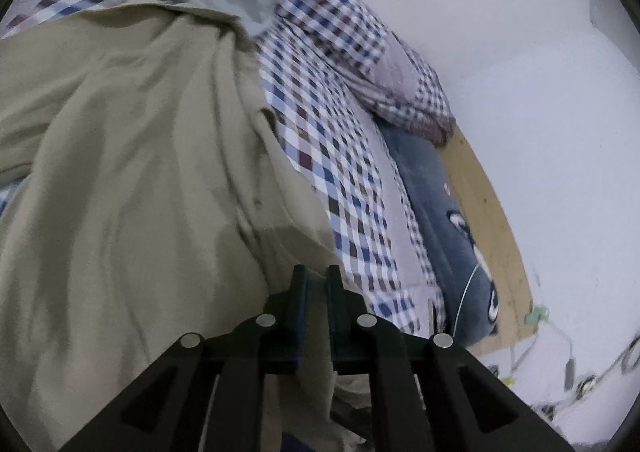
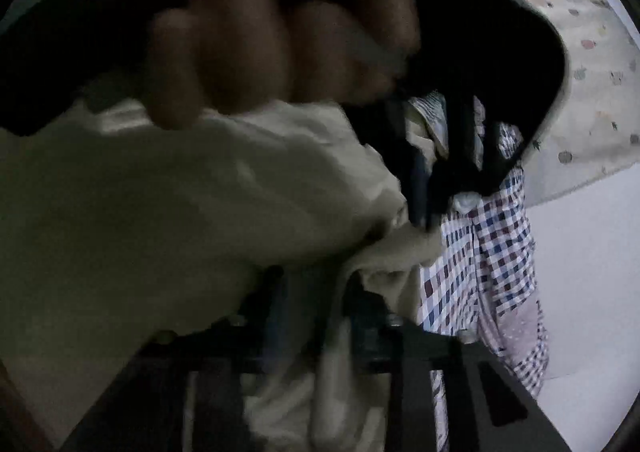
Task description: Fold clothes
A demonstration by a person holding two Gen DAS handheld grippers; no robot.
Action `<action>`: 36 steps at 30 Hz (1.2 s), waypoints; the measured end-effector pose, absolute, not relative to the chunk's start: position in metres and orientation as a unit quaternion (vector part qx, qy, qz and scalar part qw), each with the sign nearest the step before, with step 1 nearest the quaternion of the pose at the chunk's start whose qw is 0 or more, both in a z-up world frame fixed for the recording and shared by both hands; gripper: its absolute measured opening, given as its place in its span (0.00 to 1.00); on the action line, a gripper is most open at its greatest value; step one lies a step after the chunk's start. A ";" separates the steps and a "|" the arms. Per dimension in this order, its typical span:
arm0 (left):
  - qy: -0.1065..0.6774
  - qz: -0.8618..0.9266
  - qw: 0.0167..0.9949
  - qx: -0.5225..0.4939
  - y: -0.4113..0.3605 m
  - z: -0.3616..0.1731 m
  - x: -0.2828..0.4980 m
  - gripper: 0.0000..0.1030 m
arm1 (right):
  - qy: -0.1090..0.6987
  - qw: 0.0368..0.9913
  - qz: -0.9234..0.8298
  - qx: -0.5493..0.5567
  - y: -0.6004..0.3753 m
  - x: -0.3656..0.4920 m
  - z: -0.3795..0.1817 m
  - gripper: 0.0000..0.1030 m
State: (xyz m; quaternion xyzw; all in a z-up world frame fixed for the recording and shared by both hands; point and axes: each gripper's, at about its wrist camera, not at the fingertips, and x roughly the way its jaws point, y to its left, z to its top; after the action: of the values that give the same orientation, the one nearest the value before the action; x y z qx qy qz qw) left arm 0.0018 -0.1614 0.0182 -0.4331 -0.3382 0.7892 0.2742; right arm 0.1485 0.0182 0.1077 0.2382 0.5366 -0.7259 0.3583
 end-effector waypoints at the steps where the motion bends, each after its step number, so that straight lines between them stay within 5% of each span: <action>1: -0.325 0.793 0.275 -0.436 -0.156 0.019 0.002 0.08 | 0.555 0.359 -0.716 0.225 0.014 0.161 0.104 0.43; 4: -0.302 0.796 0.279 -0.443 -0.143 0.018 0.001 0.08 | 0.606 0.360 -0.685 0.184 0.000 0.199 0.094 0.48; 8: -0.273 0.804 0.305 -0.432 -0.130 0.028 0.004 0.10 | 0.571 0.393 -0.690 0.209 0.005 0.199 0.109 0.62; 11: -0.251 0.814 0.317 -0.418 -0.122 0.040 0.006 0.39 | 0.564 0.389 -0.695 0.219 0.008 0.193 0.113 0.62; 15: -0.185 0.838 0.284 -0.427 -0.104 0.041 0.004 0.45 | 0.556 0.387 -0.698 0.231 0.010 0.187 0.111 0.62; 16: -0.162 0.843 0.268 -0.438 -0.098 0.038 0.003 0.45 | 0.554 0.387 -0.699 0.233 0.011 0.187 0.110 0.62; 19: -0.180 0.848 0.214 -0.450 -0.107 0.025 -0.003 0.13 | 0.500 0.398 -0.723 0.261 0.018 0.169 0.124 0.62; 25: -0.400 0.775 0.196 -0.448 -0.183 -0.019 0.001 0.06 | 0.384 0.415 -0.762 0.315 0.031 0.133 0.152 0.62; 36: -0.425 0.758 0.203 -0.452 -0.190 -0.032 0.000 0.06 | 0.124 0.454 -0.769 0.432 0.053 0.065 0.184 0.62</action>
State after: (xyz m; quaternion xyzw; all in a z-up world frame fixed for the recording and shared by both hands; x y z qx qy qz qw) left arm 0.0001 -0.1903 -0.0320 -0.4525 -0.4245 0.7575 0.2030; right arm 0.0651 0.0528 0.1835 0.4321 0.1242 -0.7690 0.4543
